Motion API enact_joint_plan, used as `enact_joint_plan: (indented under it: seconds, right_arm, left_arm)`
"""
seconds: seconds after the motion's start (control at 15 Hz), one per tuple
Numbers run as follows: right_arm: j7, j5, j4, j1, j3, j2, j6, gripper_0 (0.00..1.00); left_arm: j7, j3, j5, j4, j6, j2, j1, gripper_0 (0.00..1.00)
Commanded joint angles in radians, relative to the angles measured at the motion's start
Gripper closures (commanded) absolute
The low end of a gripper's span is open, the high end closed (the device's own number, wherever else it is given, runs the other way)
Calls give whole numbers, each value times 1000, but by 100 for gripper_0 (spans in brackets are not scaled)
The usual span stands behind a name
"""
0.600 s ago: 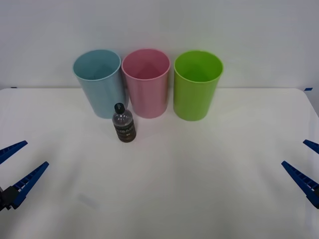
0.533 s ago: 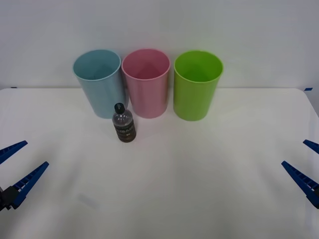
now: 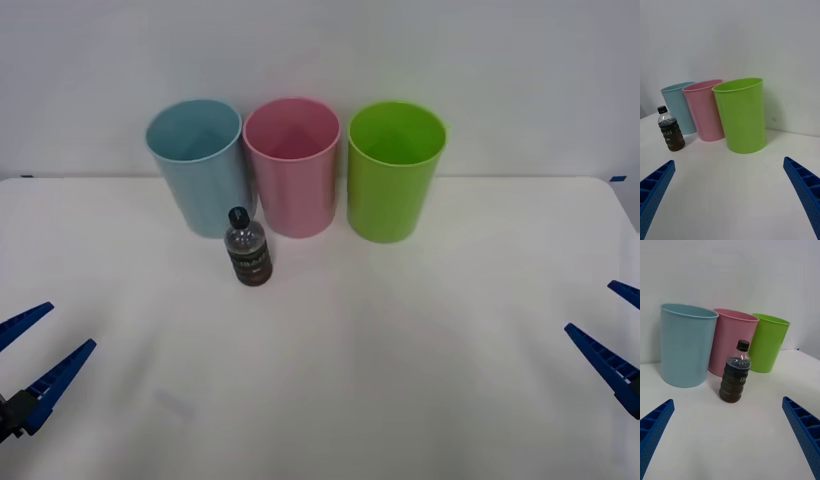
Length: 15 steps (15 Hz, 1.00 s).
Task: Grasp the object on the table and drop it into the matching bin: aluminum can to the light blue bin, PET bottle to the pink bin.
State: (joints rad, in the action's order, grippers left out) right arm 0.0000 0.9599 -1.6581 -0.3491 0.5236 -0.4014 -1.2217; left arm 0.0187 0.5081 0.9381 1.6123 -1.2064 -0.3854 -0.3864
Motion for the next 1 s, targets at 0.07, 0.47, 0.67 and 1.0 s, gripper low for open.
enact_joint_plan:
  seconds: [0.07, 0.47, 0.67, 1.0]
  right_arm:
    - [0, 0, 0, 0, 0, 0, 0, 0]
    - [0, 0, 0, 0, 0, 0, 0, 0]
    - [0, 0, 0, 0, 0, 0, 0, 0]
    - [0, 0, 0, 0, 0, 0, 0, 0]
  left_arm:
    - [18, -13, 30, -2, 18, -4, 1, 0]
    - [50, -30, 174, -3, 39, 14, 0, 0]
    - [73, -36, 226, -31, 41, 68, -12, 0]
    - [150, -108, 261, -37, 177, 123, 14, 0]
